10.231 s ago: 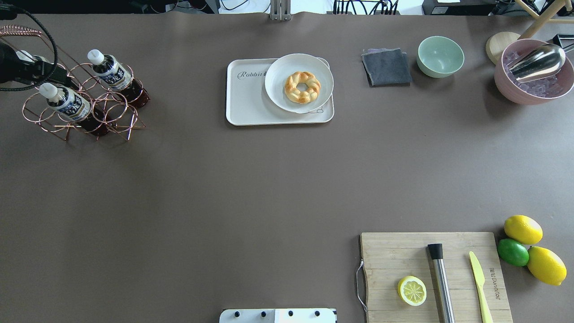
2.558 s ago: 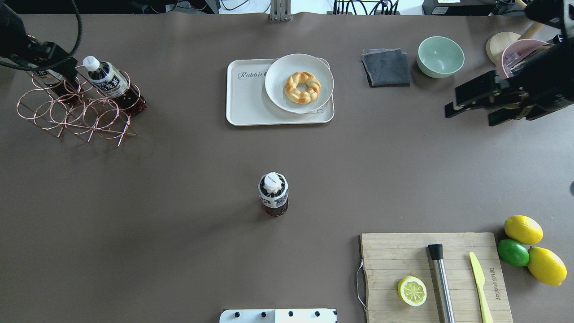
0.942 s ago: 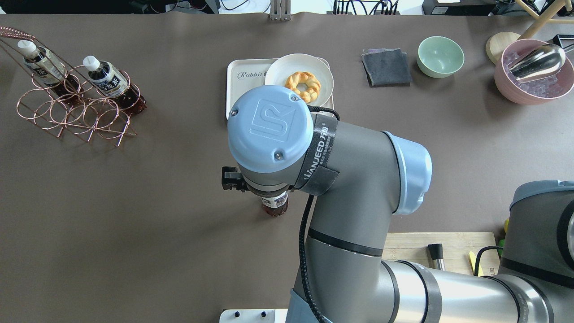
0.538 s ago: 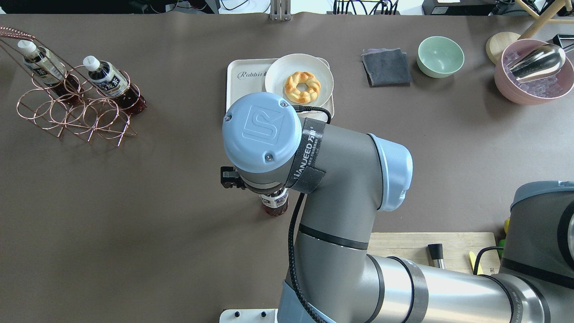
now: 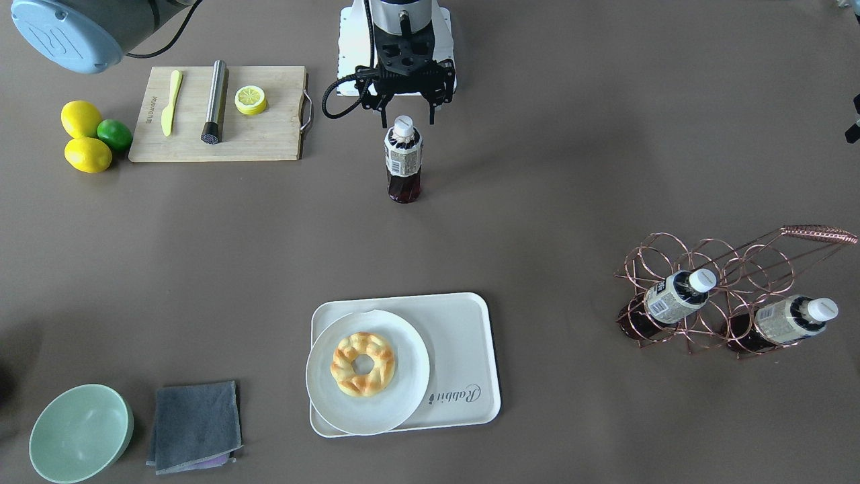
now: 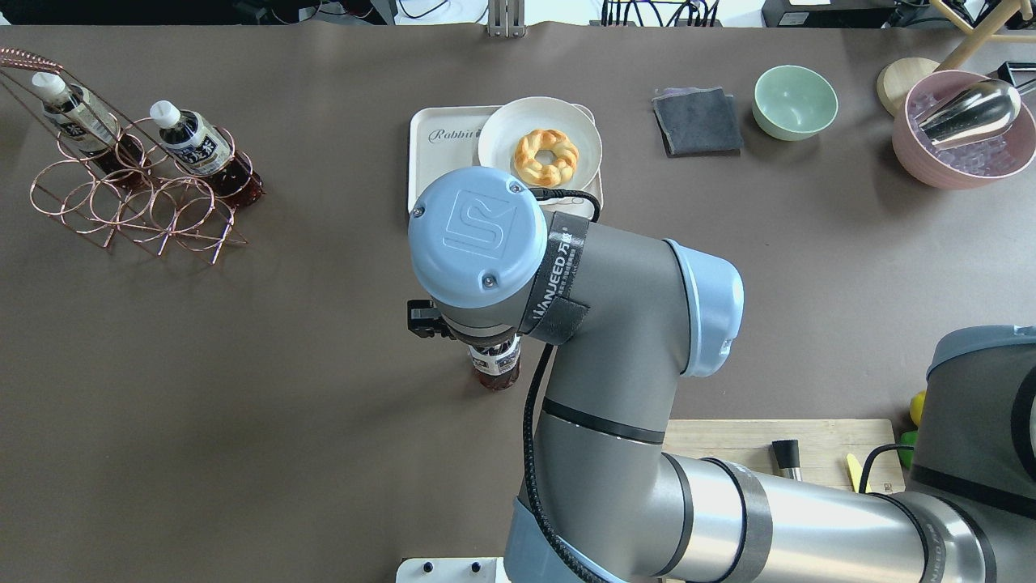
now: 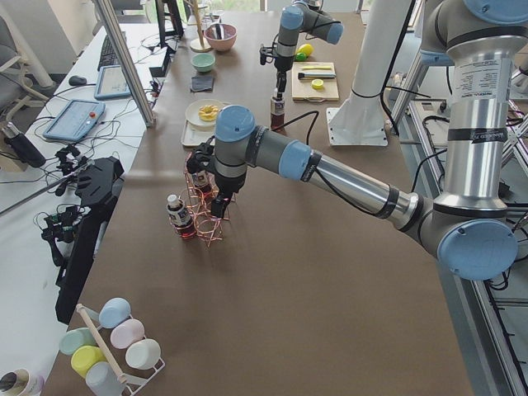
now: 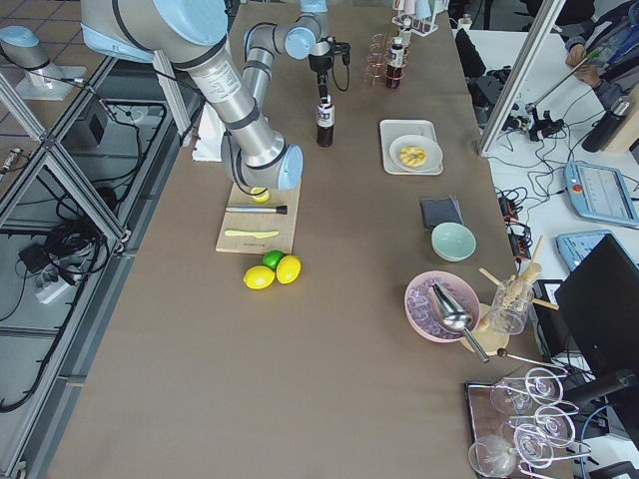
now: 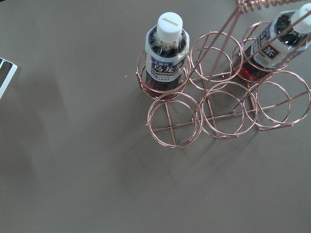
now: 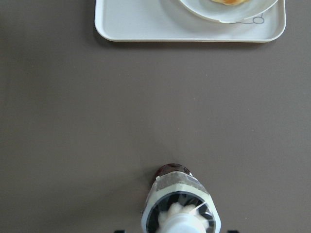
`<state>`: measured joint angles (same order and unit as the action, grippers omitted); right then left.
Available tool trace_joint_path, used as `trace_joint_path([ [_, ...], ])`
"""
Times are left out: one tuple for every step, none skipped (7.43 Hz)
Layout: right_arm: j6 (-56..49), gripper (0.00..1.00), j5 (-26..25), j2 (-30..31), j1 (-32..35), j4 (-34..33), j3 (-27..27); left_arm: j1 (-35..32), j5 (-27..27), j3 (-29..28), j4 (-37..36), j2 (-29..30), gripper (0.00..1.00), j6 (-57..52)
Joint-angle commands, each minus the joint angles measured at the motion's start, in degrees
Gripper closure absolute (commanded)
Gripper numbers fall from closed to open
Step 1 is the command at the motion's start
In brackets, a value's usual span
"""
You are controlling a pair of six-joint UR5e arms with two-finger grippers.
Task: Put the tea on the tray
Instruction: 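Lower the right gripper over the bottle cap and close on it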
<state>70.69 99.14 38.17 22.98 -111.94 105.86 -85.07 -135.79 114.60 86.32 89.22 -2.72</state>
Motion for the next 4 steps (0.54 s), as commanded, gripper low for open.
trace_joint_path([
  [-0.12, 0.39, 0.0, 0.32, 0.22, 0.06, -0.4, -0.01, 0.0, 0.54, -0.01, -0.37, 0.04, 0.0],
  [-0.03, 0.61, 0.08, 0.32, 0.31, 0.06, -0.4, -0.01, 0.0, 0.54, -0.01, -0.37, 0.04, 0.09],
  [-0.03, 0.93, 0.09, 0.32, 0.31, 0.06, -0.4, -0.01, 0.0, 0.54, -0.01, -0.28, 0.04, 0.09],
  [-0.11, 1.0, 0.09, 0.32, 0.31, 0.06, -0.4, -0.01, 0.0, 0.54, -0.01, -0.28, 0.04, 0.09],
])
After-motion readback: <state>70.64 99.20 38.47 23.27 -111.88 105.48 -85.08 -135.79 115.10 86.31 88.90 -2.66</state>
